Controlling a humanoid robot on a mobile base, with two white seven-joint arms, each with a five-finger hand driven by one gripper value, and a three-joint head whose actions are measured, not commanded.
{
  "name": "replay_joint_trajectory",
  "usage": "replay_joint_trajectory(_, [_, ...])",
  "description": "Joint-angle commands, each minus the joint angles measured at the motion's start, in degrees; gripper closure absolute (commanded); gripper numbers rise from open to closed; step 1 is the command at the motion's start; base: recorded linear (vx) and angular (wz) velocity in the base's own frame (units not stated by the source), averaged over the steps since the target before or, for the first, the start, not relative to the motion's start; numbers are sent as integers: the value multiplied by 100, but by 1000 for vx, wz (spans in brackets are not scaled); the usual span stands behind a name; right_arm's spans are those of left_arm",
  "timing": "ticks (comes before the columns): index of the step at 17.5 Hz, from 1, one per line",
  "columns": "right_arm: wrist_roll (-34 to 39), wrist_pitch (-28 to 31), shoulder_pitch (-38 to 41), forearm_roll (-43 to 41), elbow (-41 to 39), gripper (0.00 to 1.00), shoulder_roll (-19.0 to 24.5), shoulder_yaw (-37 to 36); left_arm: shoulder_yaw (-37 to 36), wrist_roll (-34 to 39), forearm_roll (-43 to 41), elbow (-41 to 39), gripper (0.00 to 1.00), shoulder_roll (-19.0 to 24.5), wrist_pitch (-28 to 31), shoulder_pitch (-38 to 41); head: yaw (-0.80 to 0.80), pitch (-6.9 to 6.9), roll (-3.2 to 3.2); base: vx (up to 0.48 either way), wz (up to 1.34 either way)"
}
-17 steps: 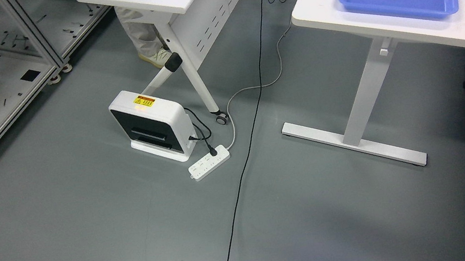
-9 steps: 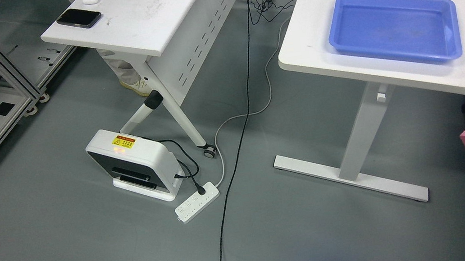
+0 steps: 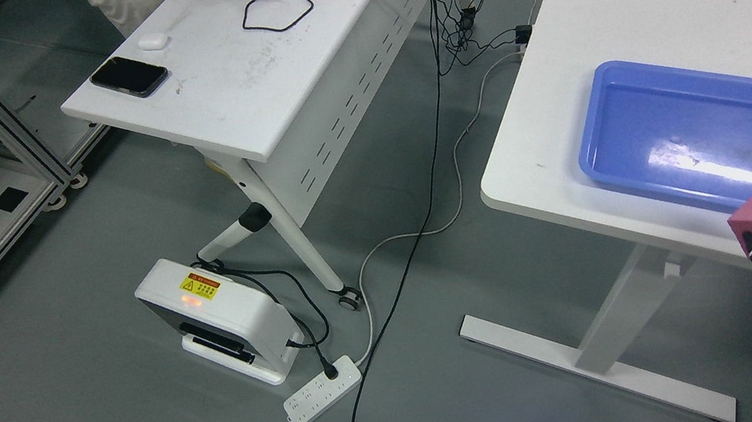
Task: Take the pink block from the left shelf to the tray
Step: 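Lower the pink block into the blue tray and open the right hand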
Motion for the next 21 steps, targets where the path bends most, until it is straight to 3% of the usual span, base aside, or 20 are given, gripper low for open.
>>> replay_joint_trajectory(1, [10,7,-12,0,-1,99,-100,91,0,0,44,-100,0,100,-2,0,0,0,0,345,31])
replay_joint_trajectory(8, [18,7,14,0,-1,99,-100,99,0,0,44,-100,0,100,-2,0,0,0,0,315,-101])
replay_joint_trajectory(15, [712,24,49,0,-1,95,-100,108,0,0,44,-100,0,100,-2,-9,0,0,0,200,-134])
replay_joint_trajectory(16, [791,51,41,0,-1,92,-100,100,0,0,44,-100,0,100,-2,0,0,0,0,144,-78])
replay_joint_trajectory(17, [835,103,41,0,8,81,-100,99,0,0,44,-100,0,100,-2,0,0,0,0,144,-78])
replay_joint_trajectory(19, [836,226,49,-26,8,46,-100,91,0,0,44,-100,0,100,-2,0,0,0,0,99,-47])
replay_joint_trajectory(21, [862,235,49,-210,-1,33,-100,91,0,0,44,-100,0,100,-2,0,0,0,0,72,-17])
